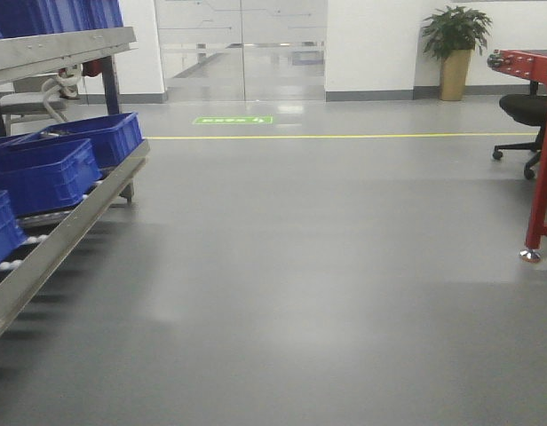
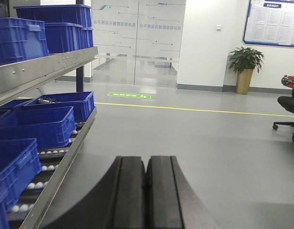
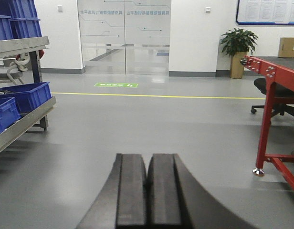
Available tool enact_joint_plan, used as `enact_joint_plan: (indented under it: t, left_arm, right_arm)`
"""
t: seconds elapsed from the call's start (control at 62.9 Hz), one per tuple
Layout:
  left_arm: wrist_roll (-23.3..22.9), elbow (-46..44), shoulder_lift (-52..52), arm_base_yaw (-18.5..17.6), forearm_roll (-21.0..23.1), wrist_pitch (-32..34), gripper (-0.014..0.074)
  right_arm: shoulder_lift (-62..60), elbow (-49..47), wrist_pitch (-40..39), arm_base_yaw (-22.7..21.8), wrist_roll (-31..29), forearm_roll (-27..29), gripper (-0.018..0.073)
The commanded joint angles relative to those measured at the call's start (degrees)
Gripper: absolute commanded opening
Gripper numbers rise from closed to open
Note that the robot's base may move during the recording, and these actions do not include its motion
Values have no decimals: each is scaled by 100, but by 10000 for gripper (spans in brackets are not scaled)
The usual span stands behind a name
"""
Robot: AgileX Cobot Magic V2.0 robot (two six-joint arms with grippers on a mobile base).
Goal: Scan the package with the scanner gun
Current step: 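Drive the base forward past the blue bins toward the red table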
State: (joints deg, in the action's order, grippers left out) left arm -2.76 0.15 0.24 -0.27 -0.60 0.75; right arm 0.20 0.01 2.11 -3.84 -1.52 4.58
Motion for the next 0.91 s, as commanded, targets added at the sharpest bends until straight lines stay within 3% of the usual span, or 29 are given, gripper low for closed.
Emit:
enact_joint_plan:
  t: [0.0, 0.89]
  left_arm:
    - [-27, -15, -24, -5, -27, 131, -111]
    - [-27, -15, -24, -5, -27, 131, -111]
  right_arm:
    - [-20, -1, -107, 3, 29, -35, -168]
    - [-20, -1, -107, 3, 29, -35, -168]
